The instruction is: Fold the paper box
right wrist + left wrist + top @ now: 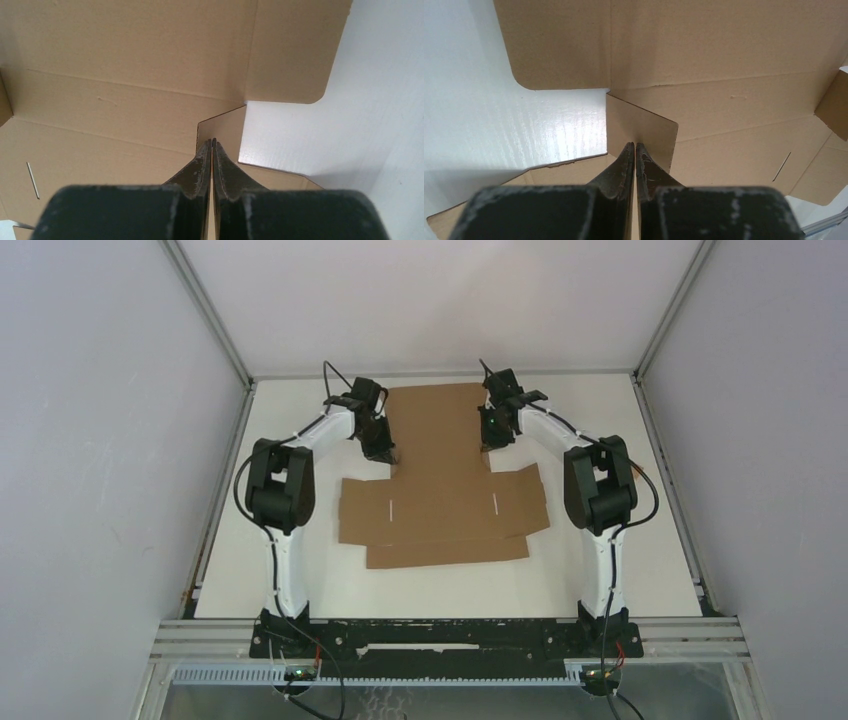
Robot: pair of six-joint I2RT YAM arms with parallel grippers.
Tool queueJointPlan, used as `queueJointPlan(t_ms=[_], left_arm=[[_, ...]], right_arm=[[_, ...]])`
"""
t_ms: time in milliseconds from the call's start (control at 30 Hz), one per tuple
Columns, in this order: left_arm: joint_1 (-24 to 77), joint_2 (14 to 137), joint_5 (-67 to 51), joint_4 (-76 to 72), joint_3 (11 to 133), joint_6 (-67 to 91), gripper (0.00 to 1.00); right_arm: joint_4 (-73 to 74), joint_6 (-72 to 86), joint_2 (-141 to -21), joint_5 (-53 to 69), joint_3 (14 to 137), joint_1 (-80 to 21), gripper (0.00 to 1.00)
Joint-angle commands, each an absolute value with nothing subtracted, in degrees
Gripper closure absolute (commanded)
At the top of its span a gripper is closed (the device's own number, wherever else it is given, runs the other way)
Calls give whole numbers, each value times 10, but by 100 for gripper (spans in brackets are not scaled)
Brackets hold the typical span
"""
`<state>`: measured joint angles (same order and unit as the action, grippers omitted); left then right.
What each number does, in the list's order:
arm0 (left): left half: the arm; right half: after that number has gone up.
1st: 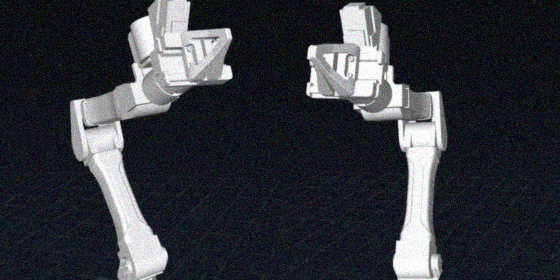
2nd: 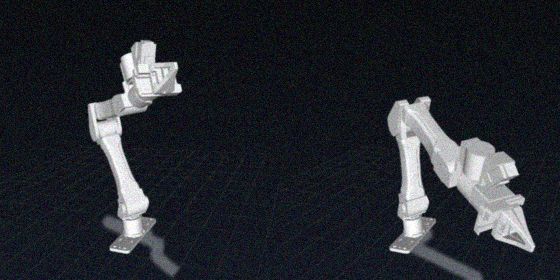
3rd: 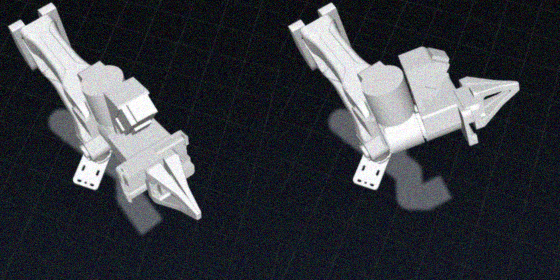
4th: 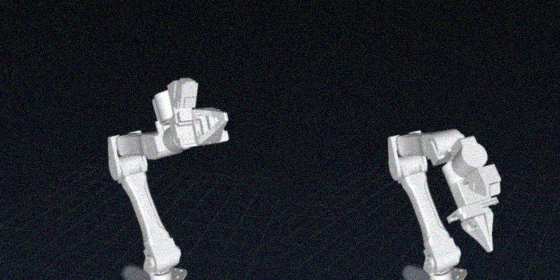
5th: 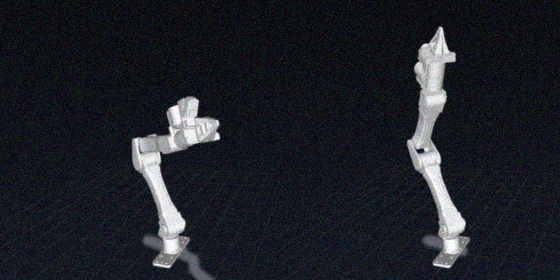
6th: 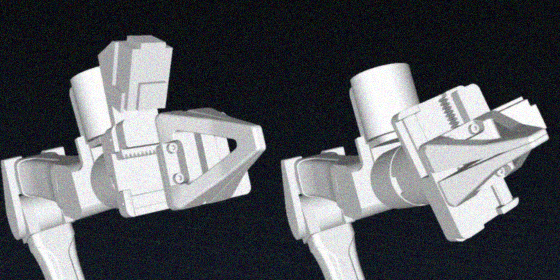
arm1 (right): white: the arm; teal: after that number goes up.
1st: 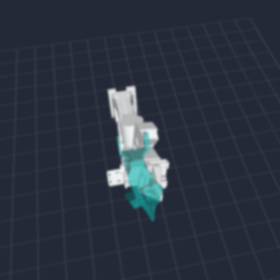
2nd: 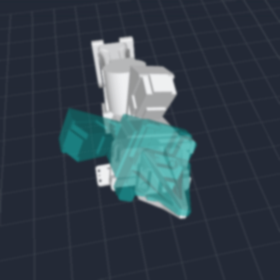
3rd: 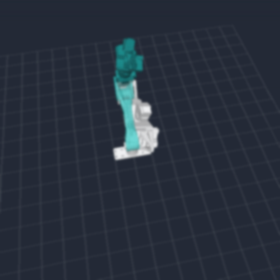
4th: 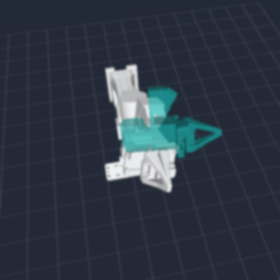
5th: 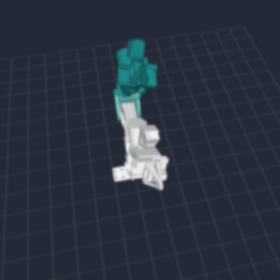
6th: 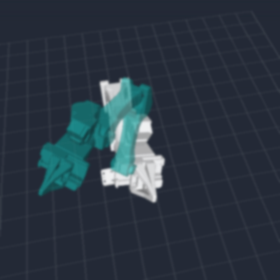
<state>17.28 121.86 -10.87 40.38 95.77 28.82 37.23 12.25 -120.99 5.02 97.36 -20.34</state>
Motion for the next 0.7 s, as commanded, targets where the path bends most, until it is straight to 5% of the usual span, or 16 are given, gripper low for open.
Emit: queueJointPlan(t_ms=[0,667], left_arm=[[186,1229,-120,398,988,302,93],[211,1253,-107,401,1002,320,91]], right_arm=[[363,119,-1225,59,999,-216,90],[356,126,-1280,60,993,-230,90]])
